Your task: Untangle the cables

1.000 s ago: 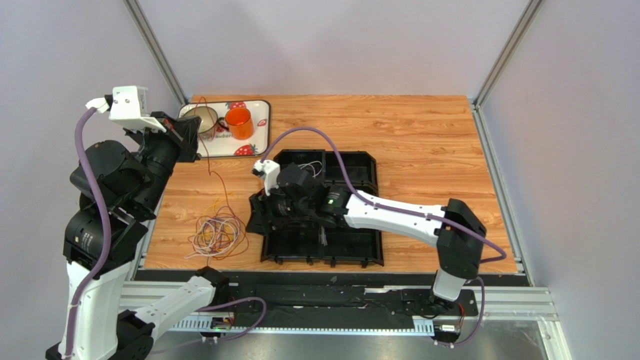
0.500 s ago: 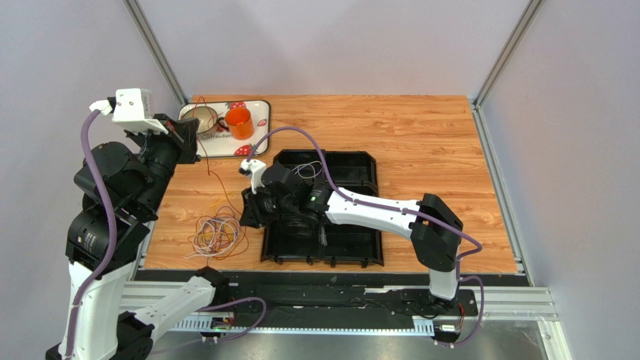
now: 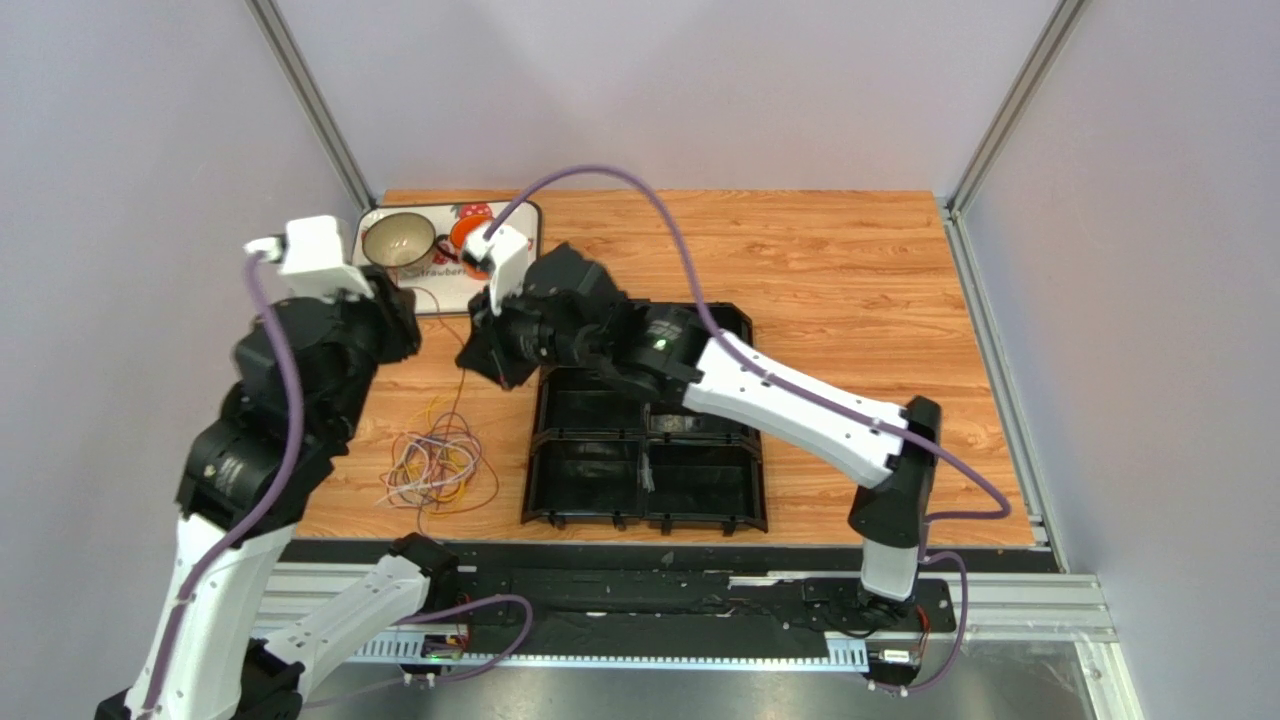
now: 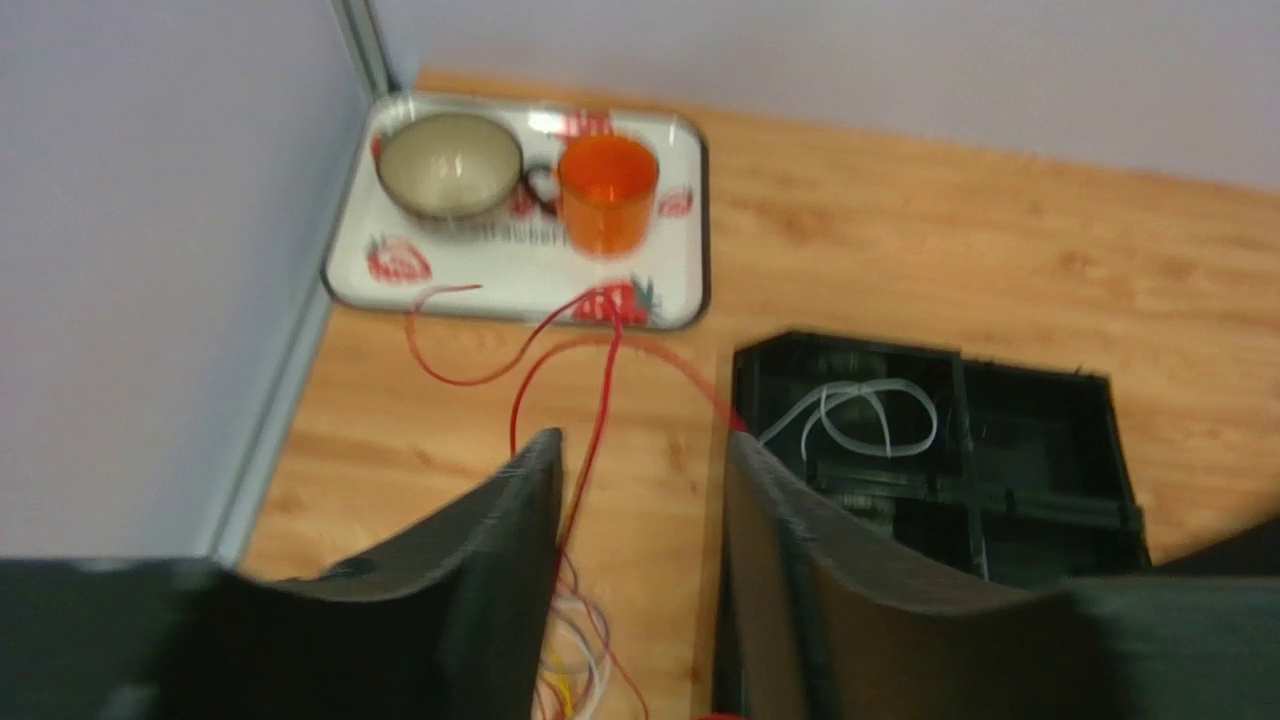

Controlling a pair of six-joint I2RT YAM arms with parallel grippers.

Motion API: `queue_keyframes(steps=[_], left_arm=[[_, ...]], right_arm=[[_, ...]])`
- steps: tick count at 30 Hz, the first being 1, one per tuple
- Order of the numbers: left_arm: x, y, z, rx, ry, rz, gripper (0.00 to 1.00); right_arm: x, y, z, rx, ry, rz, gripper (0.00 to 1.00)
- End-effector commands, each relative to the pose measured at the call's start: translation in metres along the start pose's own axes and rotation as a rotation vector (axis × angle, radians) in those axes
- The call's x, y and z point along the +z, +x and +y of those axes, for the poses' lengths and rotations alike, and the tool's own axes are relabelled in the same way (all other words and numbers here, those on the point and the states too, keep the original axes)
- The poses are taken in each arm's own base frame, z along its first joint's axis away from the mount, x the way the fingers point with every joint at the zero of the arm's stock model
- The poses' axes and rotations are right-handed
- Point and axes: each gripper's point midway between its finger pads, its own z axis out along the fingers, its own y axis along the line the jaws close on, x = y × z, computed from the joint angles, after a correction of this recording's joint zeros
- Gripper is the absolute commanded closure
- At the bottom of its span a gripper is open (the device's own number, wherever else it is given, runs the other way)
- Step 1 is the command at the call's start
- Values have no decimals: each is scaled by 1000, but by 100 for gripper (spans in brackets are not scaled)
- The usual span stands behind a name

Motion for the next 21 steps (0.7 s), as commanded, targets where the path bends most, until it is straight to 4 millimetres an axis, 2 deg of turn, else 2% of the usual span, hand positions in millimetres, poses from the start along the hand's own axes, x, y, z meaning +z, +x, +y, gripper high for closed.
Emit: queue_keyframes(steps=[1, 4, 6, 7, 12, 14, 19, 21], left_arm=[[15, 111, 5, 34, -73, 345, 33], [17, 152, -6, 23, -33, 478, 27], [16, 161, -11, 13, -13, 507, 27], [16, 168, -11, 16, -9, 522, 27], [16, 188, -23, -18, 51, 563, 27], [14, 202, -29, -38, 77, 606, 28], [11, 209, -33, -48, 107, 622, 28], [13, 211, -30, -43, 96, 612, 28]], right_arm=[[-95, -115, 12, -172, 101, -287, 100], [-124, -143, 14, -216, 137, -370, 100], [-138, -155, 15, -236, 151, -408, 100], [-151, -166, 17, -250, 162, -445, 100], [-199, -204, 25, -267, 191, -607, 100], [-215, -215, 23, -311, 229, -647, 100], [-244, -233, 13, -352, 331, -723, 100], [-275, -255, 17, -373, 365, -812, 100]])
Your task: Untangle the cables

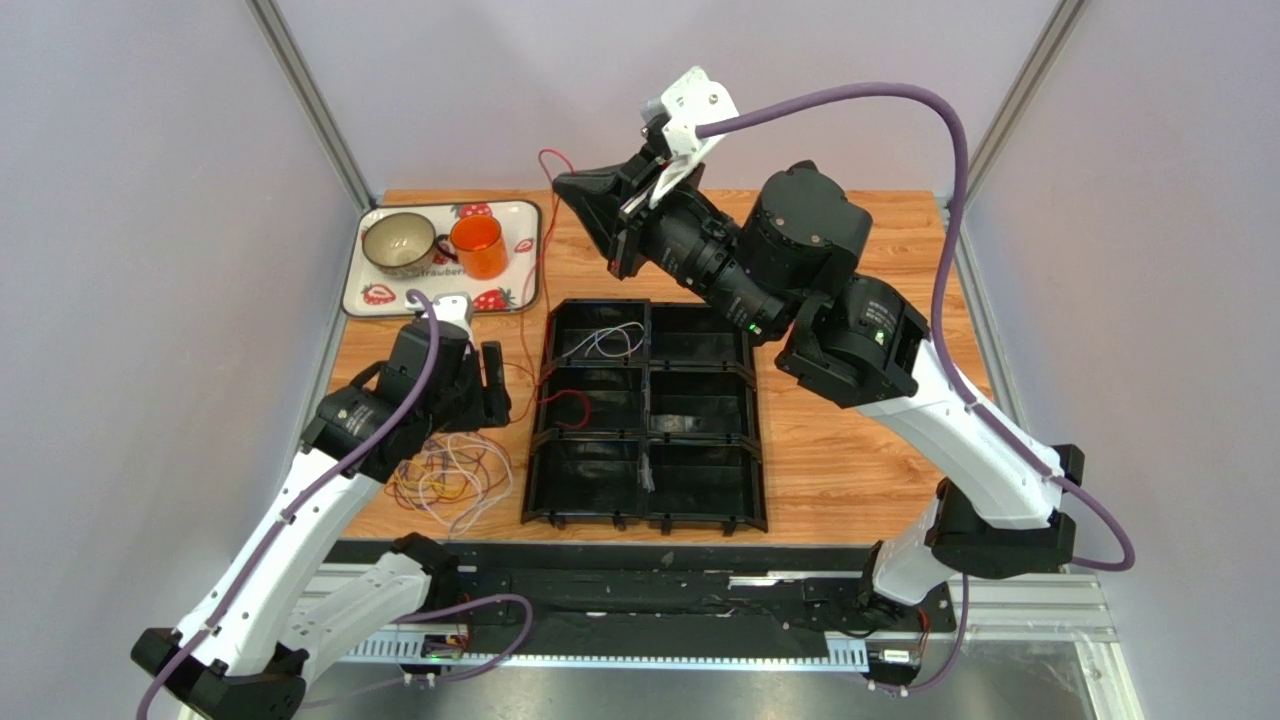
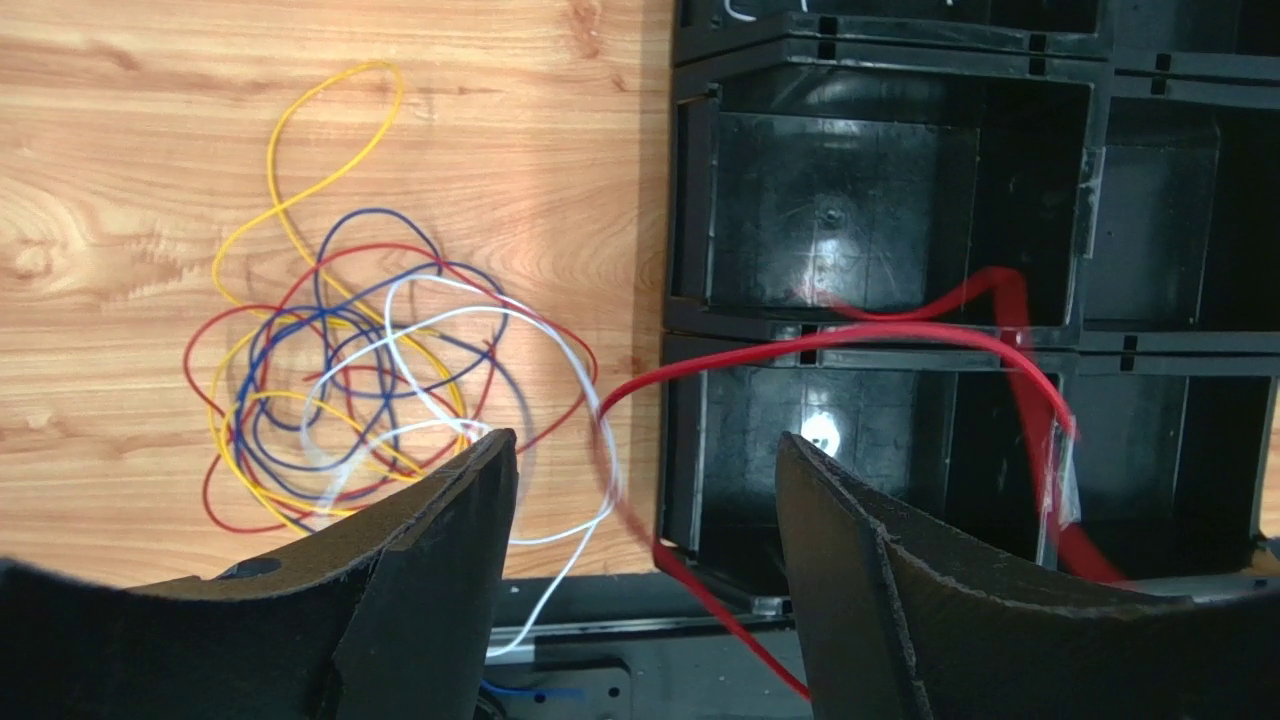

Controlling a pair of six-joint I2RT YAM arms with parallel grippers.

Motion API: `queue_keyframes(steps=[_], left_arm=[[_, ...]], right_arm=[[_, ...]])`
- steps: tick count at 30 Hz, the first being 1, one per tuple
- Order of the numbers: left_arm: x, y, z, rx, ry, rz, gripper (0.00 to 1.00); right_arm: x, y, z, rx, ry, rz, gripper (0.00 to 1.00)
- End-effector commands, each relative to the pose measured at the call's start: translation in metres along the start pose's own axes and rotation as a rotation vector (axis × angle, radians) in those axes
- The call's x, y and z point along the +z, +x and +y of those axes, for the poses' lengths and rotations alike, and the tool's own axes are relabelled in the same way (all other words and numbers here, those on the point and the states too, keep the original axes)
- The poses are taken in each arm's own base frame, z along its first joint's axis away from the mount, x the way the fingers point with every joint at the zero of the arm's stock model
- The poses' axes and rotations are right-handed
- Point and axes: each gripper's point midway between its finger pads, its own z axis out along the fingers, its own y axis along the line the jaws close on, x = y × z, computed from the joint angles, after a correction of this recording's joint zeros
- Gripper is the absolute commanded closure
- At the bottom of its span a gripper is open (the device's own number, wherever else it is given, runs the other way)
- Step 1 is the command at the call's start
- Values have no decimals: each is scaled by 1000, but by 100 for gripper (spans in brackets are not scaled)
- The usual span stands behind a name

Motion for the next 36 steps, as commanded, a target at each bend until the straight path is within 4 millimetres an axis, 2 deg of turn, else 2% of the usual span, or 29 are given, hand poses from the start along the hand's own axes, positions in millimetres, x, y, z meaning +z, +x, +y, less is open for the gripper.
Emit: queue_keyframes(steps=[1, 4, 6, 9, 10, 13, 17, 18, 20, 25, 27, 29, 30, 31, 33, 36], left_arm=[[4, 1, -5, -26, 33, -23, 28], [11, 10, -4, -28, 27, 13, 28], [10, 14, -5, -30, 31, 32, 28], [-1, 9, -1, -8, 30, 6, 28], [-7, 3, 0, -2, 31, -19, 28], [-27, -9, 17, 13, -37, -78, 24], [-35, -14, 28, 22, -85, -108, 13], [-34, -14, 29, 22, -92, -109, 8], [-32, -16, 34, 25, -129, -113, 7], [-27, -21, 58, 9, -276, -156, 6], [-29, -19, 81, -61, -410, -184, 5], [-37, -16, 102, -108, -522, -203, 5], [-39, -14, 113, -187, -566, -214, 5], [-41, -12, 115, -225, -561, -221, 5], [-44, -14, 127, -300, -581, -252, 5], [-45, -25, 116, -281, -475, -310, 7]], right_arm=[[-35, -94, -38, -62, 146, -239, 100], [-58, -139, -45, -69, 158, -366, 100], [-64, -148, -48, -76, 165, -400, 100], [-62, -135, -53, -124, 199, -367, 100], [-58, -124, -59, -150, 236, -335, 100], [-57, -113, -68, -187, 283, -300, 100], [-63, -120, -83, -201, 348, -318, 100], [-66, -122, -92, -198, 387, -321, 100], [-71, -131, -101, -192, 419, -340, 100], [-94, -155, -143, -198, 544, -395, 100], [-96, -150, -153, -213, 561, -380, 100], [-106, -151, -162, -215, 592, -381, 100], [-107, -144, -173, -206, 624, -368, 100], [-117, -148, -177, -192, 634, -384, 100], [-122, -143, -190, -189, 655, -384, 100], [-128, -142, -196, -150, 643, -393, 100]])
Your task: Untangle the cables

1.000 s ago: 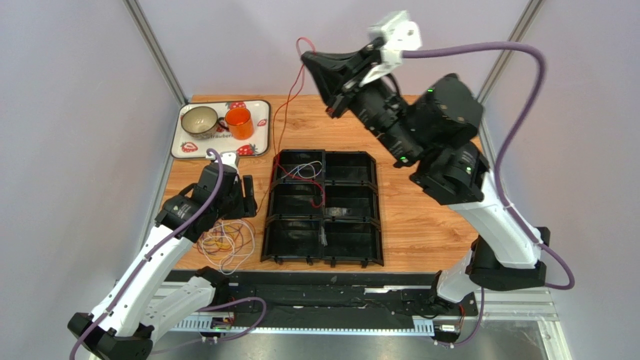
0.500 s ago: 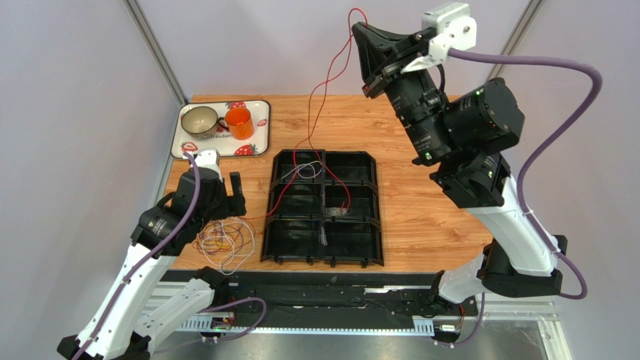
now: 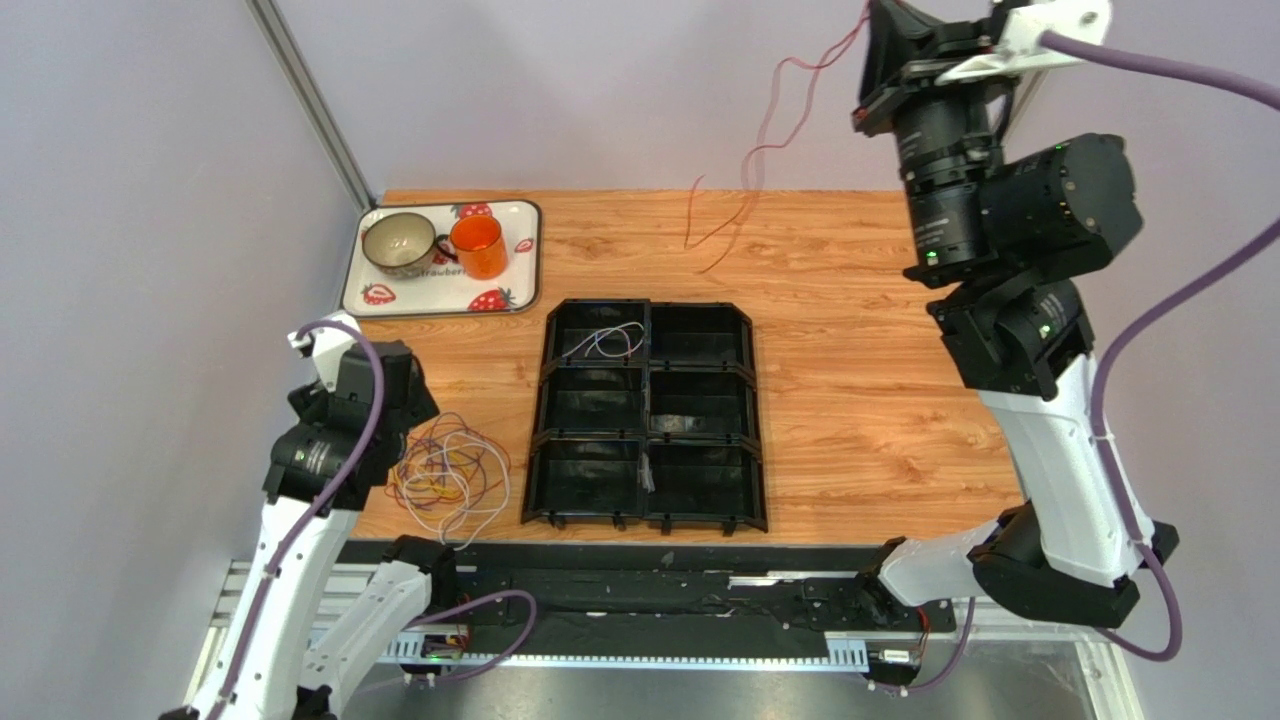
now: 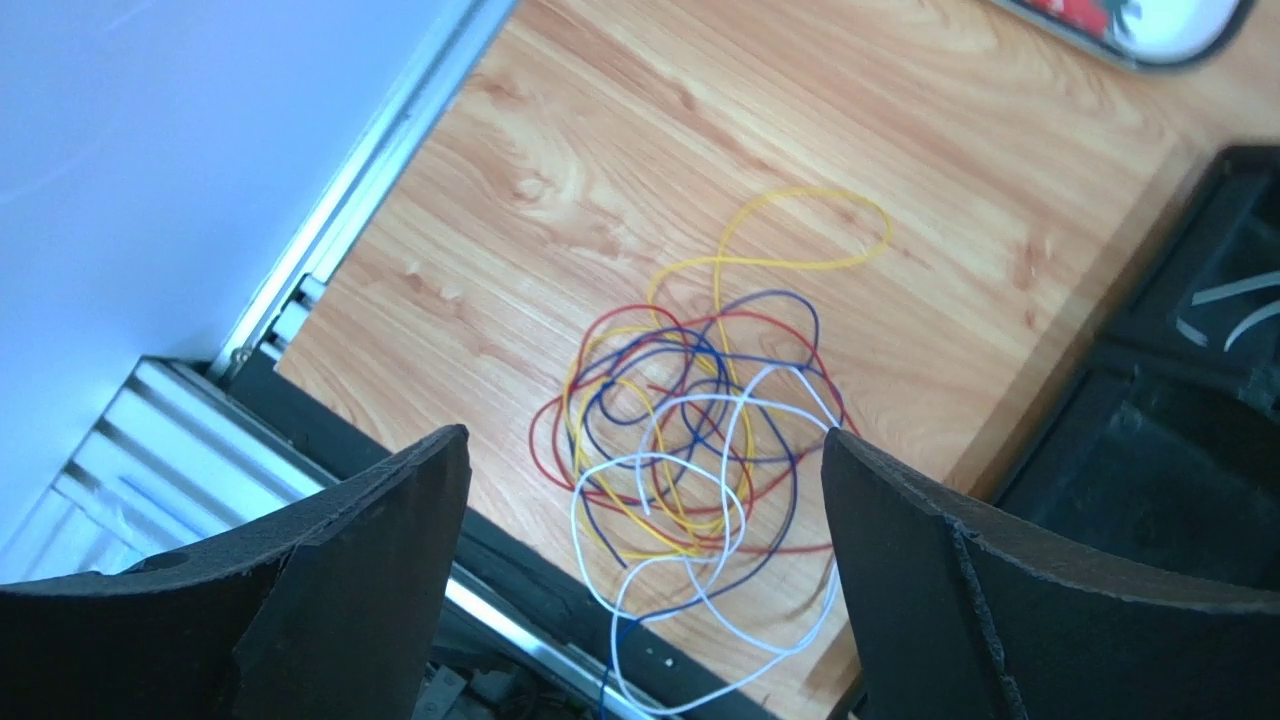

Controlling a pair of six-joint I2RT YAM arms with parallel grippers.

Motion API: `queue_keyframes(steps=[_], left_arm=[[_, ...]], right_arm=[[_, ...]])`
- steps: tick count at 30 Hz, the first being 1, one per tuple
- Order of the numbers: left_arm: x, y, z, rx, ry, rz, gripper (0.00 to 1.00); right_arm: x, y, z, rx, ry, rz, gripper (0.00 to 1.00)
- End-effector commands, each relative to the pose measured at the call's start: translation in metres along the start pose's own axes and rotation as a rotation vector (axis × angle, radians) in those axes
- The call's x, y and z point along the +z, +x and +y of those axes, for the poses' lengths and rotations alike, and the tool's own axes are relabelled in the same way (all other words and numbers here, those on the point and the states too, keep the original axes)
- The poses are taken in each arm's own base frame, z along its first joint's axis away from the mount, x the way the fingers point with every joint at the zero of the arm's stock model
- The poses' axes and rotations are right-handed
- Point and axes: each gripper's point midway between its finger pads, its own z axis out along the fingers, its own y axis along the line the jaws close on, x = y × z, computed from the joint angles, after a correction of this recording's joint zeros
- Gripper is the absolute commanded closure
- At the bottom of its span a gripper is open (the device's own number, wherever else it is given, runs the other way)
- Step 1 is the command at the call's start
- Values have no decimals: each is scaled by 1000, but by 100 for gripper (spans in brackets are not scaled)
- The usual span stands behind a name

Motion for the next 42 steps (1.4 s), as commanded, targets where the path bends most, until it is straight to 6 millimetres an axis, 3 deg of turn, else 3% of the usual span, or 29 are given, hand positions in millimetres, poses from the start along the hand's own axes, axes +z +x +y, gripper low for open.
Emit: queue_keyframes(steps=[1, 4, 9, 13, 17, 24, 35, 42], left_arm=[[-10, -16, -12, -67, 131, -79, 7], [-15, -11, -23, -50, 209, -55, 9], [-20, 1, -25, -71, 253, -22, 13], [-31, 3, -46, -63, 411, -37, 14], [-28, 14, -47, -81, 424, -31, 15], [-31, 9, -40, -94, 422, -90, 23], [-31, 9, -39, -95, 421, -90, 27], [-30, 9, -40, -91, 416, -85, 28]], right_arm=[[-5, -9, -12, 82, 0, -26, 100], [-4, 6, -6, 63, -23, 8, 100], [-2, 20, -6, 41, -22, 33, 100], [-2, 28, -9, 27, -16, 47, 100], [-2, 37, -8, 33, -26, 64, 100], [-1, 57, 6, 87, -72, 103, 100], [18, 82, 22, 88, -92, 138, 100], [28, 119, 23, 29, -70, 198, 100]])
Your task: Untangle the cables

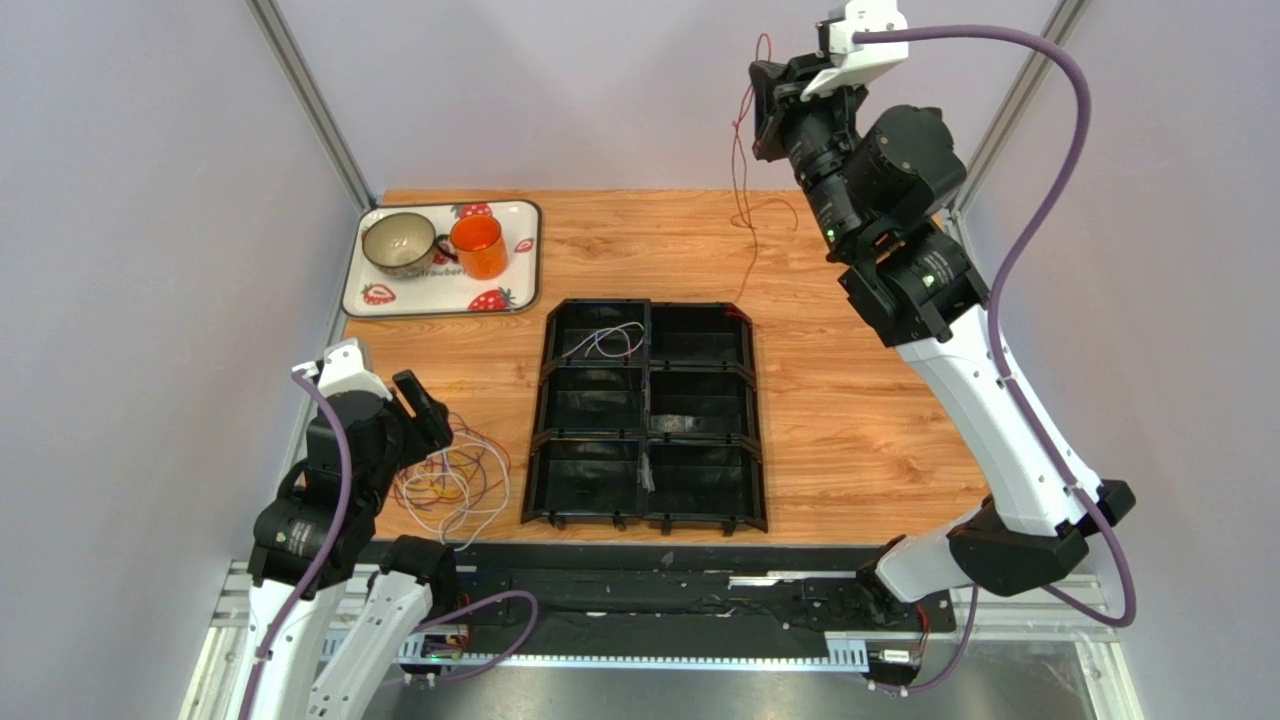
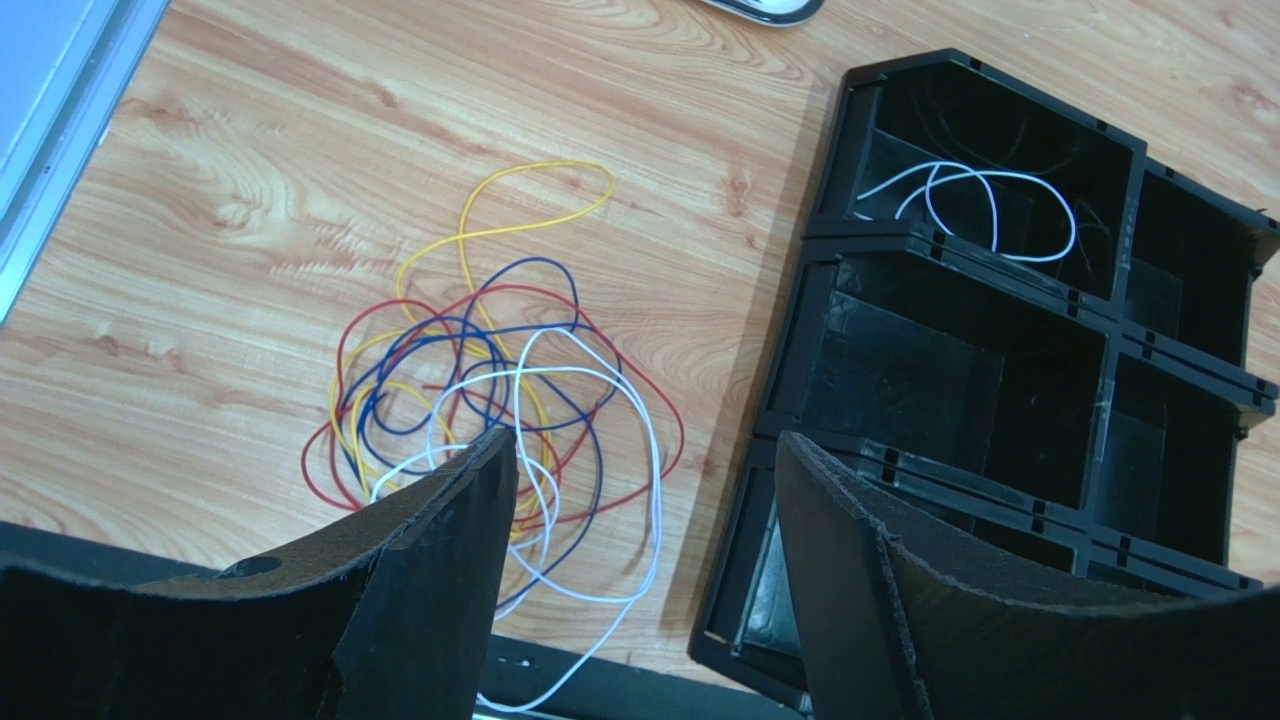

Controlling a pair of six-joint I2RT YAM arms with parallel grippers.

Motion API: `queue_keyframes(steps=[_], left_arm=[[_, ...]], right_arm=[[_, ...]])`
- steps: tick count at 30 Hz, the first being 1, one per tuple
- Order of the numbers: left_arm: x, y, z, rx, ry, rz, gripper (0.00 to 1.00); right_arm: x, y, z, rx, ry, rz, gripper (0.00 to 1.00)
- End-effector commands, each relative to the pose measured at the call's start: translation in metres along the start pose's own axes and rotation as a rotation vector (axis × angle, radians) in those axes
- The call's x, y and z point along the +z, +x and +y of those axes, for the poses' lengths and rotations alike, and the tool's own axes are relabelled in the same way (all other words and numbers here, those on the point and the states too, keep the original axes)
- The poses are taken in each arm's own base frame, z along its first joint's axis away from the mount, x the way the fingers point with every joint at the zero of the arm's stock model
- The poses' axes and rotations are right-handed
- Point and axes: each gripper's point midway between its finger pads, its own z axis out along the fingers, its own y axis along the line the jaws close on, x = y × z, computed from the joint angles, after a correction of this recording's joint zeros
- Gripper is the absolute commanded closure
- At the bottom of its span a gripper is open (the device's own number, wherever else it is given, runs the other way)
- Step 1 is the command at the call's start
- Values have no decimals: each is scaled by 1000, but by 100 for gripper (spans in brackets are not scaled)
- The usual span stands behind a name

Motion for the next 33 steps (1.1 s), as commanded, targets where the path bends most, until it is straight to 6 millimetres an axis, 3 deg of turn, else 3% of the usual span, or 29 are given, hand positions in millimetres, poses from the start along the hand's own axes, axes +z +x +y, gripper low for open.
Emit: queue_keyframes(steps=[1, 13, 19, 26, 27, 33], left_arm=[[2, -8, -3, 3, 10, -27, 28], [3, -7, -4, 5, 8, -19, 30], [3, -7, -4, 5, 9, -19, 30], [3, -7, -3, 5, 7, -20, 30], [3, -7, -3, 5, 7, -21, 30], [3, -7, -3, 4, 2, -21, 31]], right_arm=[[2, -6, -11, -7, 33, -30, 100], [-8, 32, -12, 53, 14, 35, 100], [-17, 35, -5, 115, -24, 36, 100], [-3, 8, -3, 95, -30, -22, 100], [-3, -6, -3, 100, -31, -50, 100], [8, -19, 1, 103, -40, -72, 100]])
